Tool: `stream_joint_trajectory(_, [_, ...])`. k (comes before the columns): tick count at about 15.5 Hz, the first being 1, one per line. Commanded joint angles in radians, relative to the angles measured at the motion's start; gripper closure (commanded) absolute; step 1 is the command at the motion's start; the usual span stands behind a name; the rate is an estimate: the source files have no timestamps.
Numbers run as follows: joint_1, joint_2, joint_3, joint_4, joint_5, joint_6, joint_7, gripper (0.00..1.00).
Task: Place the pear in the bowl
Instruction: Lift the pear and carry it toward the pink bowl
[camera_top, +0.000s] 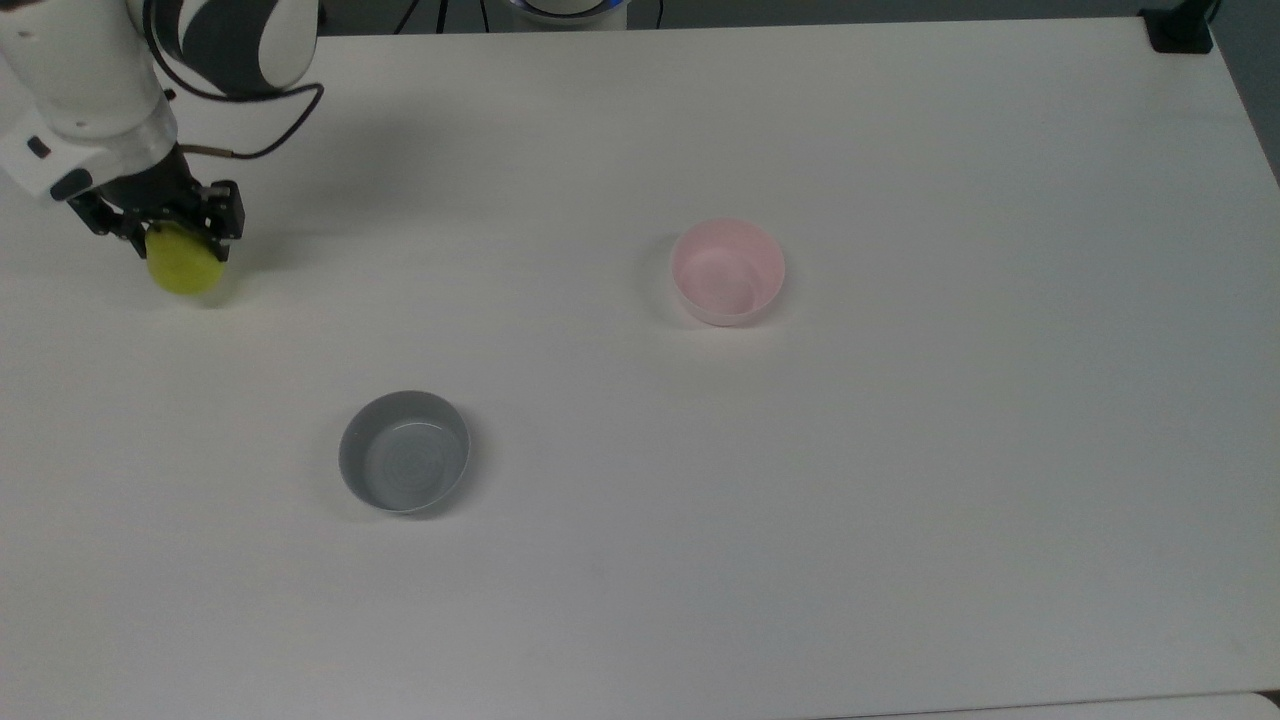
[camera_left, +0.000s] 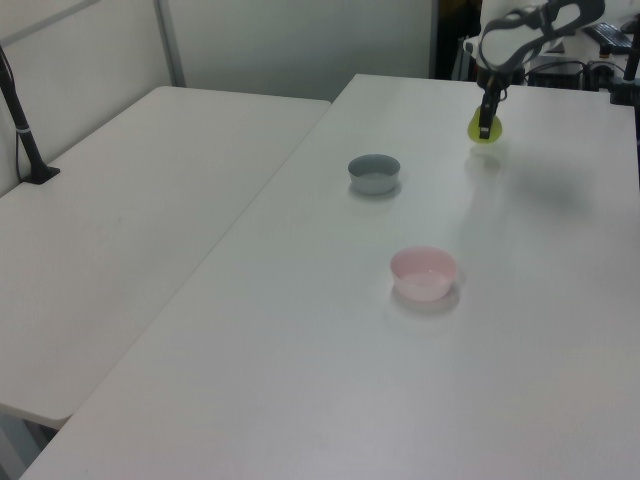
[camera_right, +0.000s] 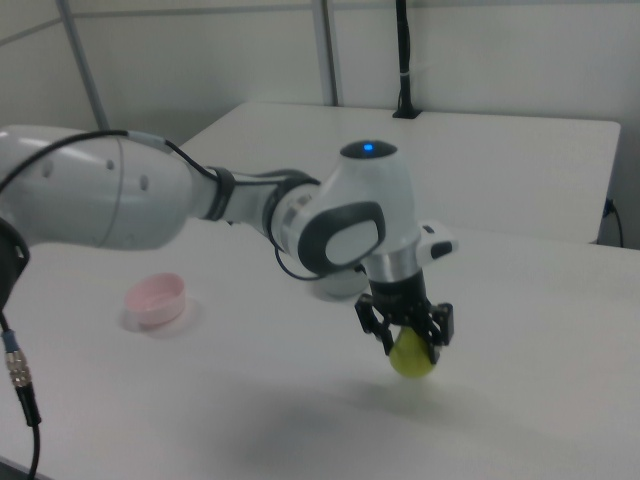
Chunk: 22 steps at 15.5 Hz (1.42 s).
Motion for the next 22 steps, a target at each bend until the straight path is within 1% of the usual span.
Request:
stream_joint_trajectory(1, [0.007, -0.139, 0.029, -0.013, -0.012, -0.114, 0.011, 0.84])
stream_joint_trajectory(2, [0.007, -0.161, 0.031, -0.008, -0.012, -0.14, 0.014, 0.84])
stream_joint_trajectory(3, [0.009, -0.193, 0.033, 0.016, -0.012, -0.188, 0.016, 0.84])
stream_joint_trajectory(5, [0.007, -0.238, 0.059, 0.056, -0.012, -0.302, 0.014, 0.84])
stream_joint_trajectory(8, [0.004, -0.293, 0.12, 0.069, -0.013, -0.393, 0.022, 0.83])
stream_joint_trajectory(10, [-0.002, -0.333, 0.154, 0.07, -0.013, -0.43, 0.064, 0.83])
stream_joint_trajectory(13, [0.01, -0.379, 0.175, 0.075, -0.01, -0.465, 0.181, 0.83])
stream_joint_trajectory(14, [0.02, -0.385, 0.189, 0.092, -0.004, -0.485, 0.204, 0.83])
stream_joint_trajectory(16, [0.061, -0.386, 0.2, 0.124, 0.0, -0.543, 0.261, 0.83])
stream_joint_trajectory(17, [0.104, -0.388, 0.2, 0.128, 0.0, -0.561, 0.3, 0.83])
stream_joint_trajectory(19, [0.174, -0.4, 0.197, 0.124, 0.0, -0.566, 0.365, 0.83])
stream_joint_trajectory(22, [0.257, -0.403, 0.197, 0.11, 0.003, -0.56, 0.426, 0.83])
